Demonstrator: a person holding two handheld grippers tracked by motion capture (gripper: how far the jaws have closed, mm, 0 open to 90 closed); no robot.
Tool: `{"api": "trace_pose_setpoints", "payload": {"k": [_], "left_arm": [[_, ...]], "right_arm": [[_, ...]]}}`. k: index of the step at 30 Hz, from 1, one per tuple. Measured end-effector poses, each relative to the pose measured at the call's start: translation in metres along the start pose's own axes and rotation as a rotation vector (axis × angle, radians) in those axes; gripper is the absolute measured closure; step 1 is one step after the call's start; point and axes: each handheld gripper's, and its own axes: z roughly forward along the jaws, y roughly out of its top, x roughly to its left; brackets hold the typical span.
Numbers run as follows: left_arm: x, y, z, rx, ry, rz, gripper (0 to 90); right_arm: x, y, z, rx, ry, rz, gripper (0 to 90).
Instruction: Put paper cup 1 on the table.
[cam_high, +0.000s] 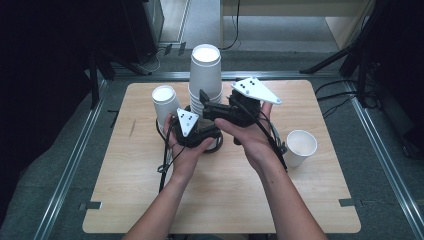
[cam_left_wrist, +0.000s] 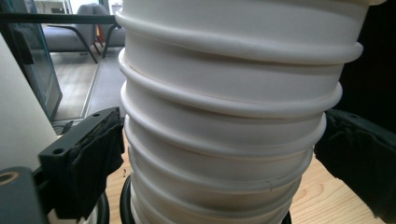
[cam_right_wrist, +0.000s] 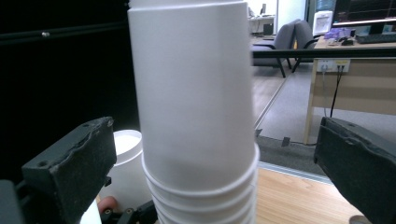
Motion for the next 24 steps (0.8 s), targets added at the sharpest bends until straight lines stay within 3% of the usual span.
{"api": "trace_pose_setpoints", "payload": {"k": [8, 15, 17, 21, 24], "left_arm": [[0.001, -0.002, 0.002, 0.015, 0.004, 0.026, 3.8], [0.001, -0.002, 0.001, 0.018, 0.001, 0.035, 4.4], [0.001, -0.002, 0.001, 0.016, 0.001, 0.03, 4.5], [0.001, -0.002, -0.001, 0.023, -0.001, 0.033, 5.0], [0.001, -0.002, -0.001, 0.023, -0.001, 0.034, 5.1]], "right_arm": [[0.001, -0.002, 0.029, 0.042, 0.015, 0.034, 0.0], [0.004, -0.003, 0.048, 0.072, 0.041, 0.036, 0.0], [0.005, -0.002, 0.05, 0.064, 0.026, 0.027, 5.2], [0.001, -0.002, 0.054, 0.056, 0.03, 0.071, 10.0], [0.001, -0.002, 0.054, 0.047, 0.03, 0.055, 11.4]]}}
